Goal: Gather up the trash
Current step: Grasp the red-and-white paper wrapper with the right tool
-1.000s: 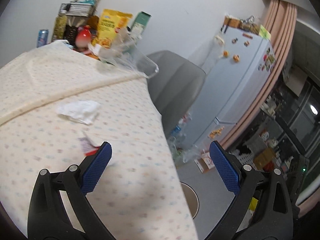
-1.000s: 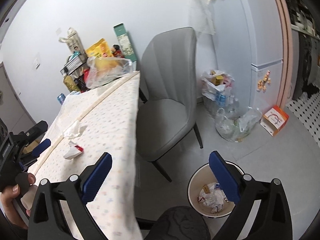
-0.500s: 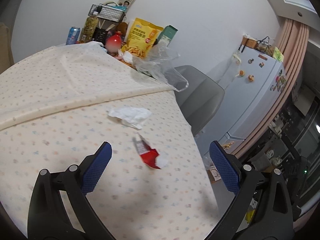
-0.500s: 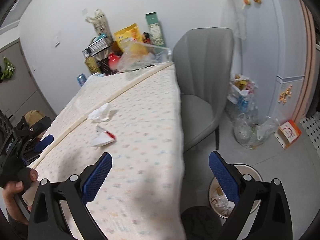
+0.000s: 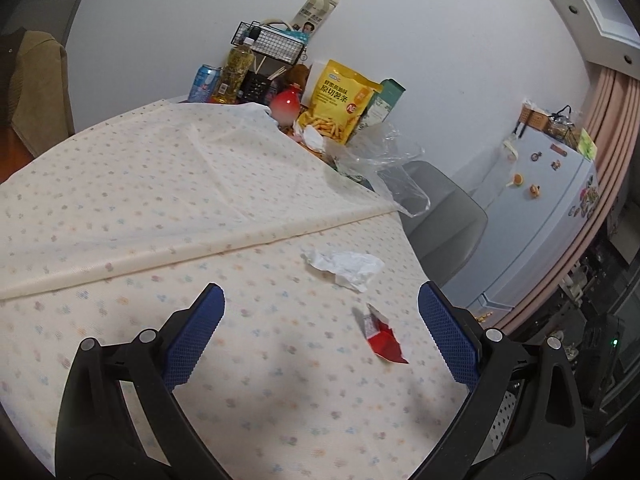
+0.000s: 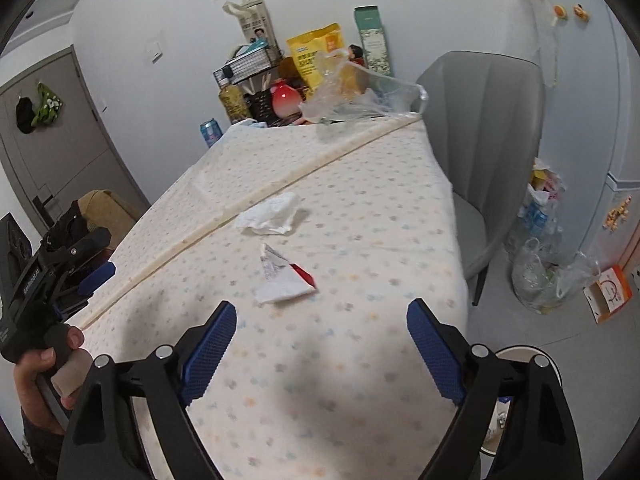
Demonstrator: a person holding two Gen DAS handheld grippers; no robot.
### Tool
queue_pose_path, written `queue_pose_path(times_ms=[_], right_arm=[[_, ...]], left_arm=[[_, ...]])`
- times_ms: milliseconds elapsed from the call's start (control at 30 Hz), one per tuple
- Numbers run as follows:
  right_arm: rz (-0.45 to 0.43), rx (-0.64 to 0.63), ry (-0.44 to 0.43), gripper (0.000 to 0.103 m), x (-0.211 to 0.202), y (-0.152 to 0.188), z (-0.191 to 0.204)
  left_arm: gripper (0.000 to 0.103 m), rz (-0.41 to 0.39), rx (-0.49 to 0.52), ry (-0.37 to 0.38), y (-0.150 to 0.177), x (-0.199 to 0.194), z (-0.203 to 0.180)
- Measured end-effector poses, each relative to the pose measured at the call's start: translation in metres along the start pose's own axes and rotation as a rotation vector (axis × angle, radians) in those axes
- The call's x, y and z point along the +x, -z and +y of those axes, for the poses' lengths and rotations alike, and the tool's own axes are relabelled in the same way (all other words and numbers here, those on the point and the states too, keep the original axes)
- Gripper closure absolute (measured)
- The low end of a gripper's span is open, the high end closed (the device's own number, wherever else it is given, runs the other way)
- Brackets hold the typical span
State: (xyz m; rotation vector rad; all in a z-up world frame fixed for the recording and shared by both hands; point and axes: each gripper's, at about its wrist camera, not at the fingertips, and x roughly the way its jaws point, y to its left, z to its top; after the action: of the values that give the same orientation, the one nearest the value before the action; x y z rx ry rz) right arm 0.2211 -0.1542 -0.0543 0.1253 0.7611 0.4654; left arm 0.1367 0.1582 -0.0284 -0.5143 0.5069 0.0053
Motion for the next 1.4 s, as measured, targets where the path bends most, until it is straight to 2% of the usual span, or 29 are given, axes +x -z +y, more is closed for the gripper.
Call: queue_pose_path(times_ms=[100, 167, 333, 500, 600, 633, 667, 700, 733, 767, 800, 867, 1067, 1200, 1333, 1400], right_arm=[[0.034, -0.023, -0.016, 0.022, 0.018, -0.008, 0.014], [0.064, -0.039, -0.027, 0.024, 0.03, -0.01, 0.021], [0.114, -0.069, -0.042, 0.026, 0.06, -0.01, 0.036], [0.15, -0.081, -0.044, 0.028, 0.086, -0.009, 0.041], [0.171, -0.087, -0.035, 0.034, 0.098, -0.008, 0.04], [0.178, -0.09, -0.032, 0.041, 0.102, -0.008, 0.039], [0.185, -0.094, -0.032, 0.054, 0.105, -0.008, 0.039], [0.194, -0.096, -0.033, 0.061, 0.107, -0.007, 0.039], [0.203, -0.094, -0.047, 0.067, 0.11, -0.007, 0.037], [0.195, -0.094, -0.064, 0.077, 0.108, -0.008, 0.037], [0.19, -0.094, -0.074, 0.079, 0.106, -0.009, 0.037], [0.174, -0.089, -0.076, 0.09, 0.102, -0.013, 0.035], [0.128, -0.057, -0.073, 0.101, 0.087, -0.02, 0.021], [0.101, -0.034, -0.085, 0.101, 0.078, -0.022, 0.01], [0.081, -0.008, -0.082, 0.101, 0.071, -0.026, 0.0], [0.063, 0.011, -0.08, 0.101, 0.066, -0.029, -0.007]], left_arm=[[0.014, 0.009, -0.005, -0.029, -0.001, 0.004, 0.006], [0.025, 0.015, -0.027, -0.05, -0.002, 0.006, 0.015], [0.035, 0.03, -0.095, -0.098, -0.005, 0.01, 0.041], [0.035, 0.055, -0.074, -0.113, -0.004, 0.016, 0.043], [0.035, 0.066, -0.064, -0.115, -0.002, 0.018, 0.043], [0.035, 0.071, -0.062, -0.117, -0.001, 0.019, 0.043], [0.035, 0.077, -0.06, -0.118, -0.001, 0.021, 0.042], [0.035, 0.081, -0.058, -0.118, -0.001, 0.023, 0.041], [0.035, 0.085, -0.057, -0.118, -0.001, 0.025, 0.04], [0.035, 0.088, -0.052, -0.117, -0.002, 0.027, 0.039], [0.035, 0.09, -0.048, -0.115, -0.003, 0.028, 0.037], [0.035, 0.096, -0.037, -0.111, -0.004, 0.032, 0.033], [0.035, 0.119, 0.0, -0.097, -0.007, 0.046, 0.014], [0.035, 0.128, 0.023, -0.094, -0.008, 0.057, 0.0], [0.017, 0.147, 0.01, -0.102, -0.008, 0.075, -0.009], [0.013, 0.16, 0.03, -0.107, -0.007, 0.084, -0.016]])
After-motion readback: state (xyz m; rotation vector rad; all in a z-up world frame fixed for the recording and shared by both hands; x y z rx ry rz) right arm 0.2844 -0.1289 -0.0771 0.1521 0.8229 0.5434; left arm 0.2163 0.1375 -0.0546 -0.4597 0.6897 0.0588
